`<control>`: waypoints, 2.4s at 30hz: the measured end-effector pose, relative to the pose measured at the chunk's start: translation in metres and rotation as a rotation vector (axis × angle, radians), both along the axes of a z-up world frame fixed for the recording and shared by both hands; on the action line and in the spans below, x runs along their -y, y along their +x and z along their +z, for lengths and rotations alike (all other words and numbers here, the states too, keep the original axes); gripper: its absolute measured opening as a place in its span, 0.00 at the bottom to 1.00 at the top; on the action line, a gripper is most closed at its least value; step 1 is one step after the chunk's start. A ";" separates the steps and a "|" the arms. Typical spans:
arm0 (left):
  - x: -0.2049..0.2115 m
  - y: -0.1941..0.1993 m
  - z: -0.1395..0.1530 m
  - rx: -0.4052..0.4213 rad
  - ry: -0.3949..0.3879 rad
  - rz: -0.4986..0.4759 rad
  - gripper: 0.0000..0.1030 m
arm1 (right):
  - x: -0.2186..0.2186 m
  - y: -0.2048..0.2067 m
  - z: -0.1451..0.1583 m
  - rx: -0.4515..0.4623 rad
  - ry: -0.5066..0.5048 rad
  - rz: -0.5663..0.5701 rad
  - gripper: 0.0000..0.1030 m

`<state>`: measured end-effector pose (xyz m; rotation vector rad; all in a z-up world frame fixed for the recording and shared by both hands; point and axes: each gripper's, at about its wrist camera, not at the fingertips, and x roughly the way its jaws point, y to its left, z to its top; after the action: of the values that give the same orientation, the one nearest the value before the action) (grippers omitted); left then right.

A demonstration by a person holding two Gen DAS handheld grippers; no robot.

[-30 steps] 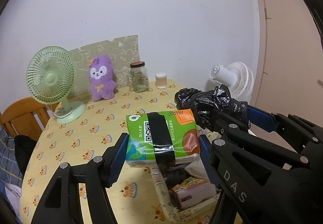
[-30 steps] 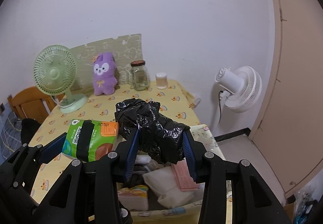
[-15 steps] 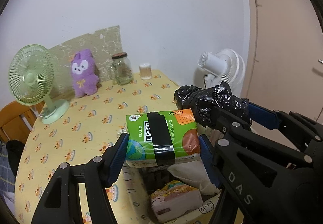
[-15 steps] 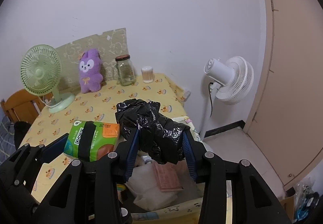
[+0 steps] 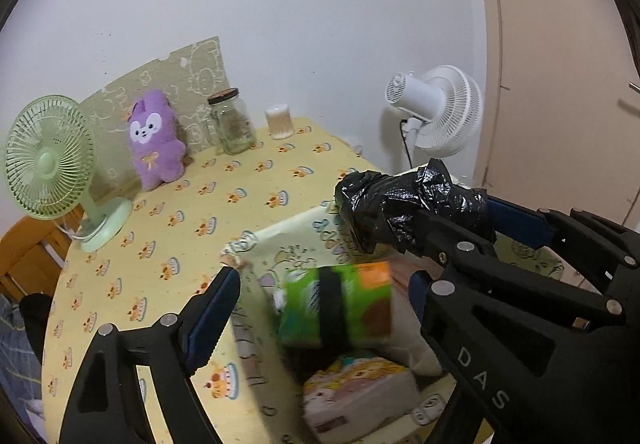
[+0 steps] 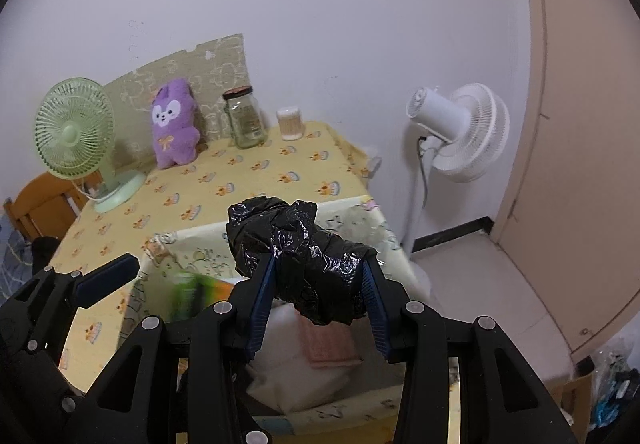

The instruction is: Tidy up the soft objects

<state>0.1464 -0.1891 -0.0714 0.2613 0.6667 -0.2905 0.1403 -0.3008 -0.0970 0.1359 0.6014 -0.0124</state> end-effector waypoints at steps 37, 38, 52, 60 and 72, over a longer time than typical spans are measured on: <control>-0.050 -0.039 0.031 0.068 -0.086 0.030 0.91 | -0.040 -0.042 0.033 0.066 -0.017 -0.013 0.91; -0.054 -0.041 0.033 0.074 -0.088 0.039 0.91 | -0.042 -0.044 0.034 0.069 -0.016 -0.012 0.92; -0.112 -0.081 0.062 0.171 -0.134 0.140 0.97 | -0.089 -0.079 0.066 0.149 -0.039 0.072 0.92; -0.151 -0.100 0.078 0.226 -0.142 0.222 0.98 | -0.111 -0.097 0.082 0.191 -0.032 0.095 0.92; -0.210 -0.136 0.085 0.278 -0.158 0.344 1.00 | -0.130 -0.128 0.094 0.234 -0.020 0.109 0.92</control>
<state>0.0104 0.0213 0.0140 0.0316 0.4017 0.0241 0.0120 -0.1704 -0.0031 0.0837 0.3740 0.1023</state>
